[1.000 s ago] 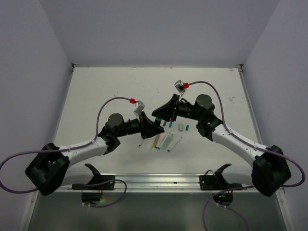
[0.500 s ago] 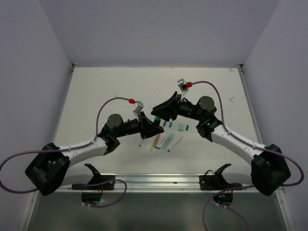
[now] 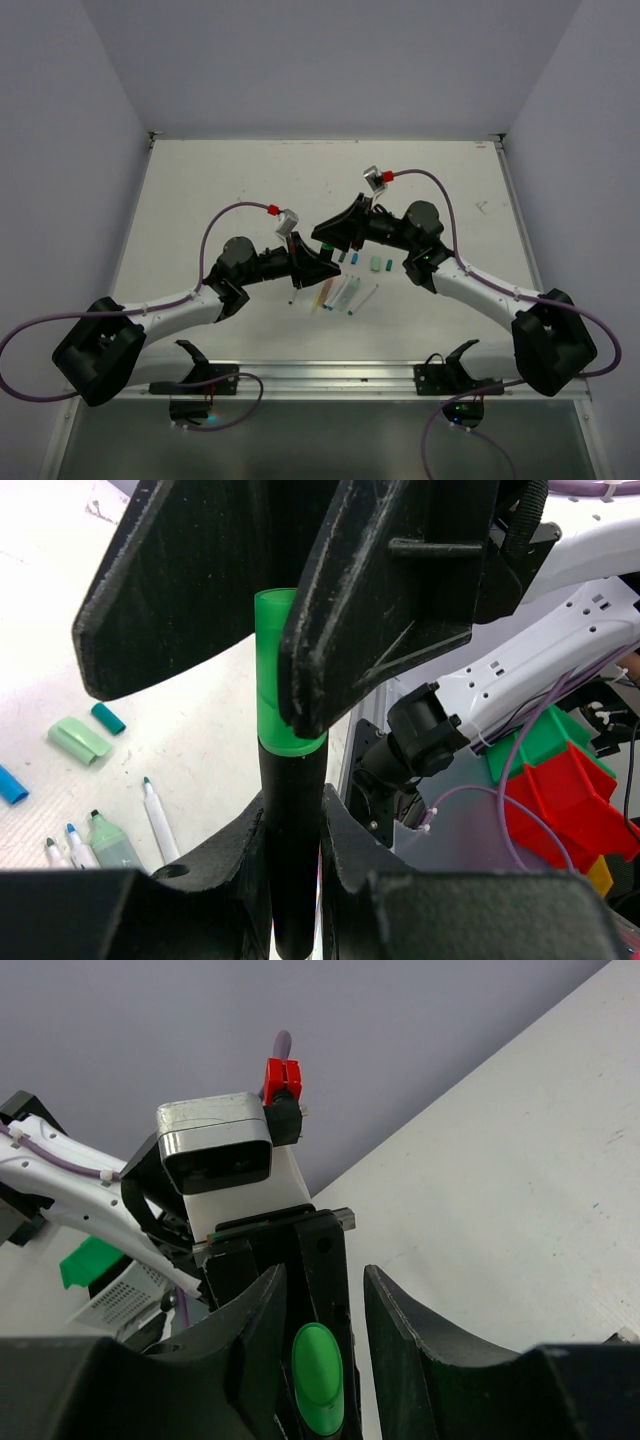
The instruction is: Open the pen caps
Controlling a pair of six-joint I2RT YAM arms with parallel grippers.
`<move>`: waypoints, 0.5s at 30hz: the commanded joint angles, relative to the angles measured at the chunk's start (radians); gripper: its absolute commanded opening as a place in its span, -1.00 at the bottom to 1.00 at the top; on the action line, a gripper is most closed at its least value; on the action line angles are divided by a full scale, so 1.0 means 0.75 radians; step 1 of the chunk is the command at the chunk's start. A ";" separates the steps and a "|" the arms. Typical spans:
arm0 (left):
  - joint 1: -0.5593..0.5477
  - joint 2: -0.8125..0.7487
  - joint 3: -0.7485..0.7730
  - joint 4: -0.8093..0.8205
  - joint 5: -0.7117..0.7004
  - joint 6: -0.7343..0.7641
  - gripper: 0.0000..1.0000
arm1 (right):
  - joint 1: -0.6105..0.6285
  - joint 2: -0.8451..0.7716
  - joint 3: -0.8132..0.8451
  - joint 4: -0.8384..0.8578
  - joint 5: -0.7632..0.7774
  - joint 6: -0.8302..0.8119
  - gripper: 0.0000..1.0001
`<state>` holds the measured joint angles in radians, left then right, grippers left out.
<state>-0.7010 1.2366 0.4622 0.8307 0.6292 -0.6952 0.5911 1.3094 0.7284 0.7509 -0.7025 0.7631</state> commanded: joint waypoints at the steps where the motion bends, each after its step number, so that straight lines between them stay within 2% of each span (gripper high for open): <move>1: 0.008 0.004 0.008 0.091 0.002 -0.004 -1.00 | 0.016 0.011 0.002 0.099 -0.029 0.019 -0.21; 15: 0.008 0.008 0.006 0.130 -0.021 -0.032 -1.00 | 0.030 0.062 -0.012 0.189 -0.051 0.075 -0.36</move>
<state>-0.7006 1.2396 0.4622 0.8589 0.6239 -0.6998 0.6064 1.3483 0.7265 0.8185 -0.7254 0.8024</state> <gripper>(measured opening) 0.221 0.326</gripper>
